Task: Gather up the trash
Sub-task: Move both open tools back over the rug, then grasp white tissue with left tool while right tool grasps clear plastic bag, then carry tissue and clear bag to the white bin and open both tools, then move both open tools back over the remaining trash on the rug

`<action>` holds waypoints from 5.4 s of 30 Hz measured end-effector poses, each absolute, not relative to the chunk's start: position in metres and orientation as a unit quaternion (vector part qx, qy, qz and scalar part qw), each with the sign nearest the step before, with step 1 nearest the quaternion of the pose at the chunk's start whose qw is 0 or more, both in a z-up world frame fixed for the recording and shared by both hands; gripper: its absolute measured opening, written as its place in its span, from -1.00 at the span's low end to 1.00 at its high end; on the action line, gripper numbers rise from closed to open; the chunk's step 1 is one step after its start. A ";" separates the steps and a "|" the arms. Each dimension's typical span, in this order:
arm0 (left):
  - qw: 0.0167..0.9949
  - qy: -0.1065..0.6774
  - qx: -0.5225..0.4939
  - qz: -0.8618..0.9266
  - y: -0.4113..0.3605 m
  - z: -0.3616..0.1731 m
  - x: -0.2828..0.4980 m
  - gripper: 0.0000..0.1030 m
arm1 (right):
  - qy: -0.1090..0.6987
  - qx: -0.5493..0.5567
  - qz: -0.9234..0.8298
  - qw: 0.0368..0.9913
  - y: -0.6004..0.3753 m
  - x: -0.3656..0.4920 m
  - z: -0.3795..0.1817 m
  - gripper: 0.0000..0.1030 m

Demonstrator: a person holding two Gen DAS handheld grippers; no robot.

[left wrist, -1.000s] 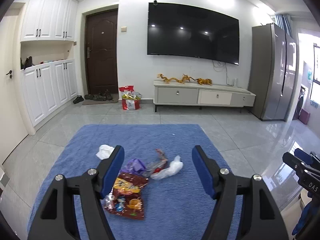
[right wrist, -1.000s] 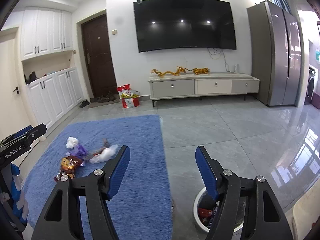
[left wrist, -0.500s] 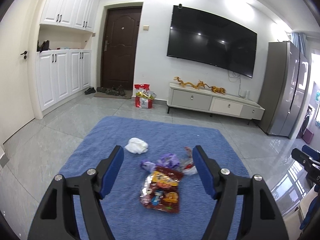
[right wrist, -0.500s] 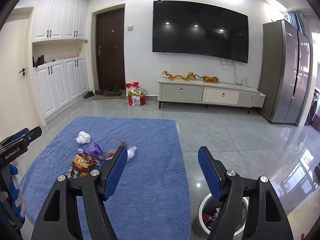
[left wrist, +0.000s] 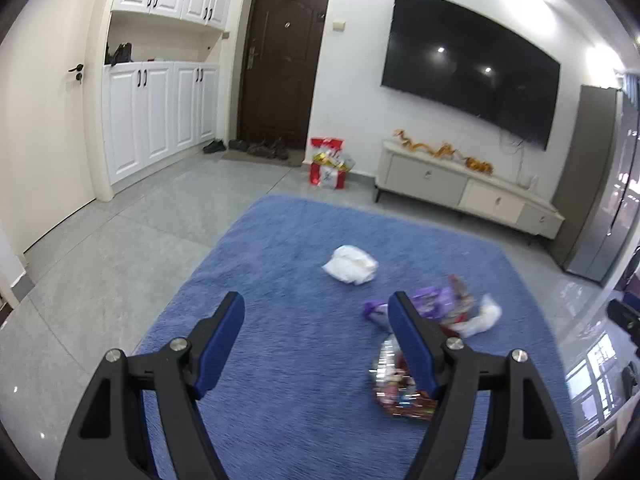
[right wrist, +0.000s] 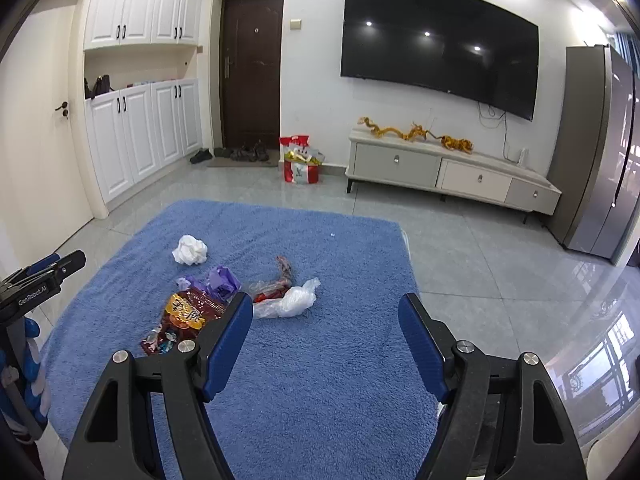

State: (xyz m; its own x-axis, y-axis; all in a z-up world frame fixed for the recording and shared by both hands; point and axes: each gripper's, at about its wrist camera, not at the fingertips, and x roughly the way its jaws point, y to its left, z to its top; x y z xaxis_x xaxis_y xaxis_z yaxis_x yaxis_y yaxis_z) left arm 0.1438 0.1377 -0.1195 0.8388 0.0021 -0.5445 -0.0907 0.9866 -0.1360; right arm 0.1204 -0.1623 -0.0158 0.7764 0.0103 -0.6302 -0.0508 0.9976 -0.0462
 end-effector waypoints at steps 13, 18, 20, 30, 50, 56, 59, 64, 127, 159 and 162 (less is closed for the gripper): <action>0.928 0.366 -0.056 -0.038 0.141 -0.168 0.259 0.42 | 0.398 0.006 0.060 0.915 -0.161 0.203 -0.084 0.44; 0.913 0.398 -0.035 -0.076 0.118 -0.190 0.313 0.42 | 0.420 0.027 0.082 0.903 -0.159 0.240 -0.114 0.44; 0.909 0.408 -0.027 -0.085 0.109 -0.198 0.332 0.42 | 0.429 0.035 0.086 0.899 -0.159 0.250 -0.122 0.44; 0.892 0.441 -0.017 -0.098 0.091 -0.227 0.370 -0.14 | 0.461 0.055 0.121 0.877 -0.158 0.279 -0.157 -0.11; 0.942 0.331 0.023 -0.044 0.111 -0.136 0.234 -0.58 | 0.418 0.051 0.127 0.898 -0.166 0.195 -0.108 -0.40; 0.957 0.285 0.042 -0.043 0.099 -0.106 0.177 -0.58 | 0.391 0.028 0.117 0.912 -0.164 0.156 -0.074 -0.40; 0.963 0.258 0.056 -0.046 0.090 -0.092 0.150 -0.58 | 0.376 0.021 0.112 0.919 -0.166 0.141 -0.057 -0.40; 0.971 0.218 0.074 -0.058 0.078 -0.073 0.112 -0.58 | 0.353 0.004 0.102 0.930 -0.165 0.113 -0.033 -0.40; 0.763 0.472 0.093 -0.432 -0.387 -0.196 0.191 -0.01 | 0.406 0.183 -0.228 0.866 -0.506 0.018 -0.181 -0.26; 0.916 0.264 0.074 -0.293 -0.138 -0.063 0.118 0.12 | 0.274 0.066 -0.151 0.947 -0.382 0.003 -0.001 -0.05; 0.923 0.263 0.063 -0.275 -0.108 -0.063 0.118 0.12 | 0.266 0.057 -0.140 0.952 -0.367 0.004 0.010 -0.04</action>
State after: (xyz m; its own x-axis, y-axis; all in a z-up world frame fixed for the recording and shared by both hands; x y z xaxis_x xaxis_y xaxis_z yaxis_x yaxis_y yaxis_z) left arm 0.1179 -0.1084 -0.0629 0.7113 -0.4738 -0.5193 0.5398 0.8413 -0.0283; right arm 0.0038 -0.3673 0.0101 0.8187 -0.2367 -0.5231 0.2971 0.9543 0.0333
